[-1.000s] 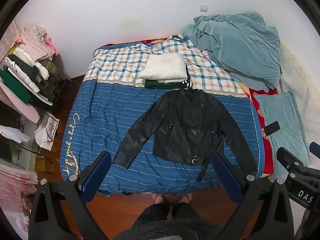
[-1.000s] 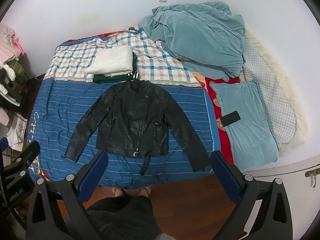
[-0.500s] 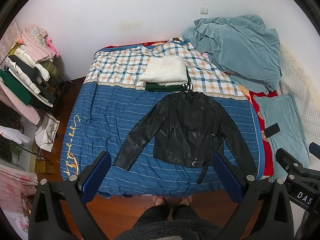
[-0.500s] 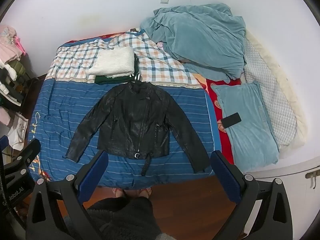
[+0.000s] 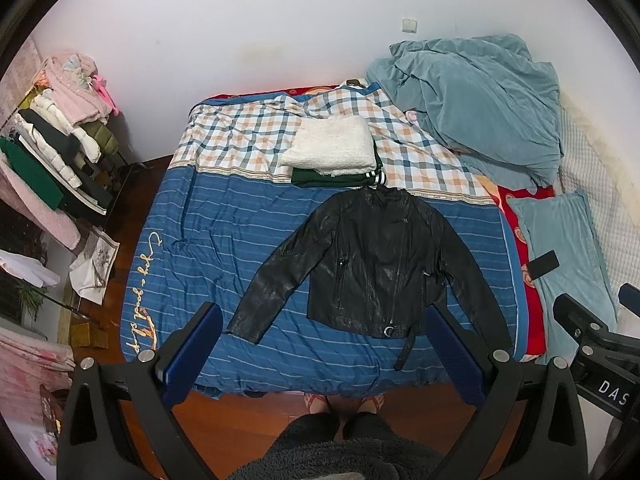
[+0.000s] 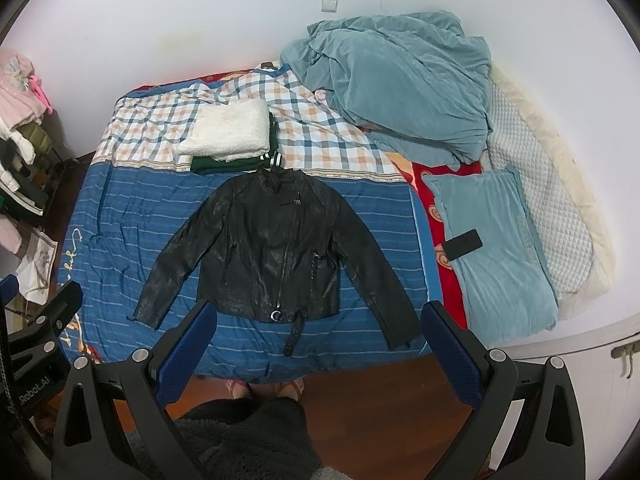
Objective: Fold large clothes
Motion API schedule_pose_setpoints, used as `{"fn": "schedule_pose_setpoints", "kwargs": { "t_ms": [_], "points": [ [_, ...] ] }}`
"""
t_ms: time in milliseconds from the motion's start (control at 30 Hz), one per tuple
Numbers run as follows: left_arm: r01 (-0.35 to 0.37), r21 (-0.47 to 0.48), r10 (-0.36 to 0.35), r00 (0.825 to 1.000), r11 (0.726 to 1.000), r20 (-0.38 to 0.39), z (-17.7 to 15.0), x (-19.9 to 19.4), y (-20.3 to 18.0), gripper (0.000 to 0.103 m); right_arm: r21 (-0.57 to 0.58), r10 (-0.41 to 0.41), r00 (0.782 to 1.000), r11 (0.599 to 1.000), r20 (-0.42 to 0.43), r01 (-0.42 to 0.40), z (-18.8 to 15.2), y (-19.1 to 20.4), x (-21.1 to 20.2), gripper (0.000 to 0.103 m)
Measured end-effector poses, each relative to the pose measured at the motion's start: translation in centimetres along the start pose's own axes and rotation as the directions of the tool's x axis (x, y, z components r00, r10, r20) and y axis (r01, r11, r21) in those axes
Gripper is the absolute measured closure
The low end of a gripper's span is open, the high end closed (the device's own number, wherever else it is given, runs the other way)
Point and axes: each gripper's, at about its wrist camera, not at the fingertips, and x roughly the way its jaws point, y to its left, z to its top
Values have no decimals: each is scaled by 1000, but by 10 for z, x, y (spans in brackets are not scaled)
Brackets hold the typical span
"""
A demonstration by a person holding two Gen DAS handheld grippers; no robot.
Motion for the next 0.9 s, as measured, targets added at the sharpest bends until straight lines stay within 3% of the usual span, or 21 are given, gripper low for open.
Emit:
{"fn": "schedule_pose_setpoints", "kwargs": {
  "t_ms": [900],
  "points": [
    [1,-3,-1,1000,1000,10,4,-5,-1,0,2,1,1000,1000,9,-1,4,2,-4,0]
  ]
}}
